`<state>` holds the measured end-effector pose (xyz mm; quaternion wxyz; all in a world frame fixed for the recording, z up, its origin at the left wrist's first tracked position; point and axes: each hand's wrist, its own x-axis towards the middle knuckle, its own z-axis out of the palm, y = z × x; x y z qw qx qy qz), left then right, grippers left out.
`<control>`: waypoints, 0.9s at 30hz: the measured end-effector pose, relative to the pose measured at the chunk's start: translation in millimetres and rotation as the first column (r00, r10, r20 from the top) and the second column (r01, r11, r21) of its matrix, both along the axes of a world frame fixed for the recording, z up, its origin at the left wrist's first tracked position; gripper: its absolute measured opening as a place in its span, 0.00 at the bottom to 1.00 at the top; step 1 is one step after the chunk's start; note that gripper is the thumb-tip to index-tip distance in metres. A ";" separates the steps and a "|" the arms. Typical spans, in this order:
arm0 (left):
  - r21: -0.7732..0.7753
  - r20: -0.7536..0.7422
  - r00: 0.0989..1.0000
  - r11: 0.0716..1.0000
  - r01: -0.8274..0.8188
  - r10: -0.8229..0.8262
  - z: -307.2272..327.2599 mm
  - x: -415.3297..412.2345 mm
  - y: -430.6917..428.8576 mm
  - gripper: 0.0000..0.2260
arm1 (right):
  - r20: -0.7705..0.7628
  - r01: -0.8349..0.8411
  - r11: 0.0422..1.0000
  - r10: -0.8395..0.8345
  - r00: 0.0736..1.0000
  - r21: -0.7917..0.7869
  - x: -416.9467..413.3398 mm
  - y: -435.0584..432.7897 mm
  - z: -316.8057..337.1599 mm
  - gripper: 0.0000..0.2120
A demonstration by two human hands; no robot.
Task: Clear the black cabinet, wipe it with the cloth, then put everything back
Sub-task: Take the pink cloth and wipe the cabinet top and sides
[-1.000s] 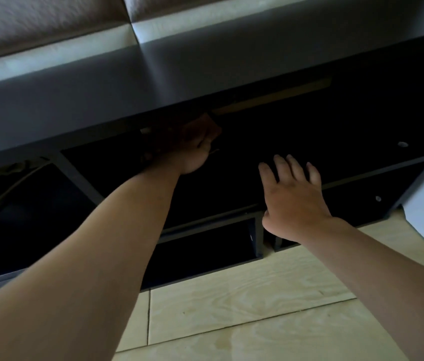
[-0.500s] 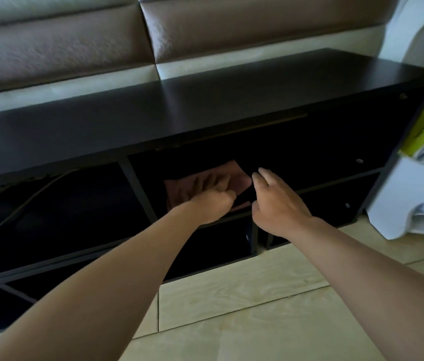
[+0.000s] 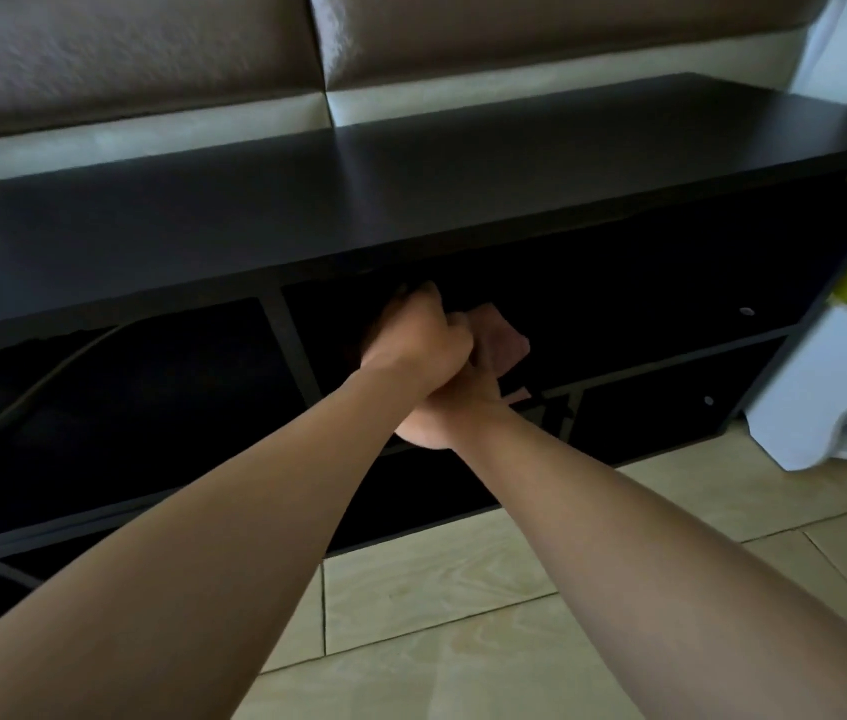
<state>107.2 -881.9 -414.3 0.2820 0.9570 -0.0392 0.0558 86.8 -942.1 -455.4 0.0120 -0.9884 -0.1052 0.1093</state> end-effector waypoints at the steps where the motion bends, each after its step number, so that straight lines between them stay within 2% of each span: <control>1: 0.002 0.015 1.000 1.000 0.011 -0.011 -0.4 3.7 -6.7 0.07 | -0.004 0.006 1.000 -0.006 1.000 -0.014 5.1 -8.7 -1.6 0.35; 5: 0.001 -0.003 0.990 0.990 0.144 -0.144 -5.3 17.1 -28.8 0.13 | 0.026 0.171 0.982 -0.174 0.984 0.075 33.4 -72.4 -1.9 0.40; 7: 0.019 -0.027 0.978 0.978 0.208 -0.207 -14.4 22.2 -32.2 0.13 | 0.030 0.226 0.972 -0.228 0.973 0.060 46.2 -104.7 -4.9 0.36; 11: 0.049 -0.089 0.971 0.973 0.226 -0.221 -27.5 26.8 -33.6 0.16 | 0.074 0.278 0.957 -0.284 0.956 0.083 63.9 -148.7 -11.0 0.33; 17: 0.160 -0.135 0.951 0.941 0.297 -0.278 -29.4 21.2 -35.7 0.22 | -0.019 0.401 0.912 -0.401 0.916 0.082 71.8 -165.6 -10.9 0.32; 24: 0.182 -0.161 0.943 0.930 0.319 -0.292 -32.7 11.8 -21.9 0.25 | -0.016 0.350 0.931 -0.350 0.937 0.101 32.7 -137.1 -13.3 0.30; 27: 0.269 -0.180 0.931 0.894 0.357 -0.318 -39.7 2.0 -18.4 0.37 | -0.091 0.333 0.936 -0.324 0.942 0.117 15.2 -119.6 -9.2 0.29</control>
